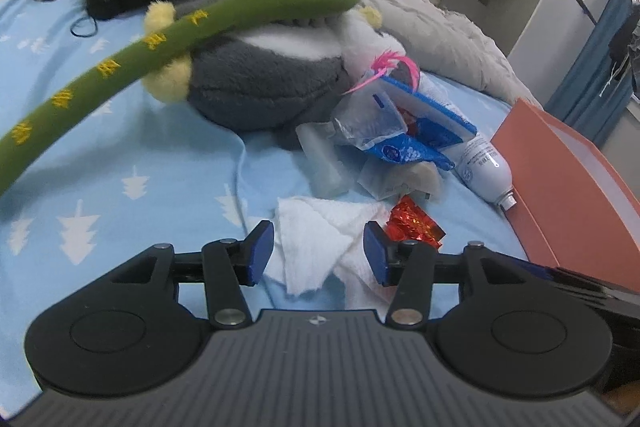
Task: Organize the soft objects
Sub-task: 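Close the left tool on the white tissue while the right tool grasps the red wrapper, then carry the tissue with the left tool while the right tool carries the red wrapper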
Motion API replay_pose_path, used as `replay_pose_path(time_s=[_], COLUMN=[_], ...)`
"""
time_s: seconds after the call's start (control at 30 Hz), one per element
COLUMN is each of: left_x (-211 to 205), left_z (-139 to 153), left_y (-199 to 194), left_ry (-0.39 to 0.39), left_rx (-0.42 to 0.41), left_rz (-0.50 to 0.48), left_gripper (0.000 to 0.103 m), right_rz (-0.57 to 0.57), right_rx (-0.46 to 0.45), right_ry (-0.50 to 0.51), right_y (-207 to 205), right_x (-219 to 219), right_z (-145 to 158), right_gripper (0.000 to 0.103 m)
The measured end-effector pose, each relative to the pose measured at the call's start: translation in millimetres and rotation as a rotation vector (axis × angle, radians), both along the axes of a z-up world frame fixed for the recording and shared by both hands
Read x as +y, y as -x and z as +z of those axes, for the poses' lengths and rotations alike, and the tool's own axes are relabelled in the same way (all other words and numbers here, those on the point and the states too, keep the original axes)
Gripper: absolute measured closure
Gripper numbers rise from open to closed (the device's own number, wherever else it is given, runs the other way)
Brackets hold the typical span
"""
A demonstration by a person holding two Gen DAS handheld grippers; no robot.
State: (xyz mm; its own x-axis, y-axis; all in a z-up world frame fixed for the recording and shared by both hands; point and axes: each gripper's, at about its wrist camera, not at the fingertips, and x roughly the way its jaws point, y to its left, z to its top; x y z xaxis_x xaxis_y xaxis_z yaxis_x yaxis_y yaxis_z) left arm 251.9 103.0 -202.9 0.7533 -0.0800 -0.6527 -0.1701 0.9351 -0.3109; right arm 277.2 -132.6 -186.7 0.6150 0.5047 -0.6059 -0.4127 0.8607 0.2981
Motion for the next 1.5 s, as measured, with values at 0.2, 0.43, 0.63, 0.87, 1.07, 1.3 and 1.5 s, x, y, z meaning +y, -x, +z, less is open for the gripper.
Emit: replay_pose_path(time_s=[0.2,0.43,0.63,0.87,1.07,1.3,1.5], left_x=[8.3,8.5,-1.2,-12.3,-20.2,-35.1,-42.2], left_z=[-17.1,-23.3,-19.4,-4.0,11.3,29.3,43.4], left_y=[-22.1,-25.9,-23.7,-9.4,6.4,20.0,34.4], left_ry=[0.045,0.108,0.080,0.058,0.046,0.007,0.001], left_rx=[0.065,0.049,0.065,0.051,0.049,0.033,0.015], left_rz=[0.019,0.001,0.006,0.016,0.043,0.040,0.037], left_gripper=[0.047,0.049,0.087,0.095,0.095,0.095,0.095], right_rz=[0.026,0.064,0.068,0.046,0.012,-0.011,-0.036], right_rx=[0.029,0.024,0.009,0.000,0.008,0.005,0.002], right_ry=[0.020,0.060,0.104,0.104,0.097,0.107,0.116], right_y=[-26.1,-40.4,-37.4,-27.7,-15.9,1.7,18.5], right_x=[13.1,29.6,39.0,30.9,18.4,4.9,-8.9], right_z=[-20.1,-32.6,-26.7,-12.4,-3.5,10.1,21.1], right_gripper=[0.043,0.043,0.061,0.069,0.070,0.070,0.070])
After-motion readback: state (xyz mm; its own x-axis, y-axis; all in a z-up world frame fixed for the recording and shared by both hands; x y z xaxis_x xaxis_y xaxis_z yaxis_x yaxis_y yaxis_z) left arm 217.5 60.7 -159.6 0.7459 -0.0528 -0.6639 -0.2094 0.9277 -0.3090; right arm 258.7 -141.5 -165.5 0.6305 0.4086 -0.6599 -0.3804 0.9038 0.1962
